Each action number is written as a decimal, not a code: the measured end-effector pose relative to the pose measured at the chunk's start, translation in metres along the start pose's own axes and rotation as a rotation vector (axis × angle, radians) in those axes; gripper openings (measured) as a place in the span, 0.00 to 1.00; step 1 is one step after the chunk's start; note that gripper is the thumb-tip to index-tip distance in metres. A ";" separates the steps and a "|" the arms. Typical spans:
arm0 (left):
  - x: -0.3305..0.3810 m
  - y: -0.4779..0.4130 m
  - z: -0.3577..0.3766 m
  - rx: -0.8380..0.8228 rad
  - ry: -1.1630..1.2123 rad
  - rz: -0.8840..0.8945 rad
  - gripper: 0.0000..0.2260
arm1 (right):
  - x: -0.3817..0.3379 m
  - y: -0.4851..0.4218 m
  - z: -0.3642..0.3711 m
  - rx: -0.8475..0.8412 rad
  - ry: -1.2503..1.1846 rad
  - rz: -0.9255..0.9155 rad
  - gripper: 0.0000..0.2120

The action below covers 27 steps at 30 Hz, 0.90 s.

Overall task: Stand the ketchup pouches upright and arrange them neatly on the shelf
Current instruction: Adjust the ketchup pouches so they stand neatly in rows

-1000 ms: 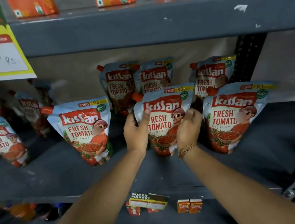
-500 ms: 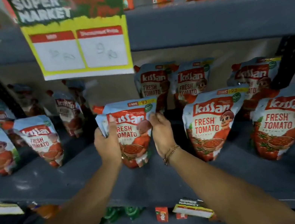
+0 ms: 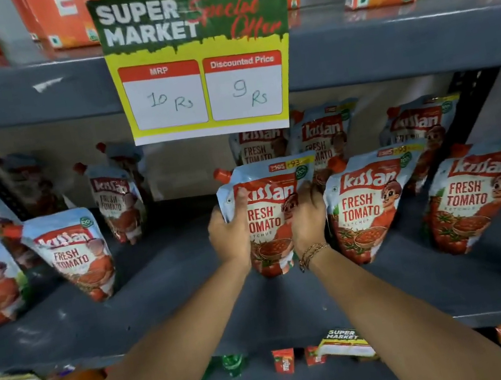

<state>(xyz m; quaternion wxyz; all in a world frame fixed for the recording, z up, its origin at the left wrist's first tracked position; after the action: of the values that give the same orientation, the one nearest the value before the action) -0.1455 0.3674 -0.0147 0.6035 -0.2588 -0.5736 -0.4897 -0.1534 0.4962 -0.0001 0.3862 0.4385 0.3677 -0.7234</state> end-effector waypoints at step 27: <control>0.045 -0.089 -0.272 0.225 0.053 -0.101 0.23 | 0.099 0.164 0.242 -0.387 0.435 0.026 0.11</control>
<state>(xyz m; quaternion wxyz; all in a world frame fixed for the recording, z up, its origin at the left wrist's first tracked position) -0.1116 0.0822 -0.0513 0.6182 -0.1471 -0.6212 -0.4586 -0.1253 0.1913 -0.0387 0.3839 0.5061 0.5676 -0.5238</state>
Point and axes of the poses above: each hand's wrist, its own y-axis away from the middle knuckle, its own z-axis out of the palm, x = y × z, the point moved 4 cm from there along -y, towards the middle knuckle, and after that the axes turned 13 degrees about -z, right-handed, at the moved point
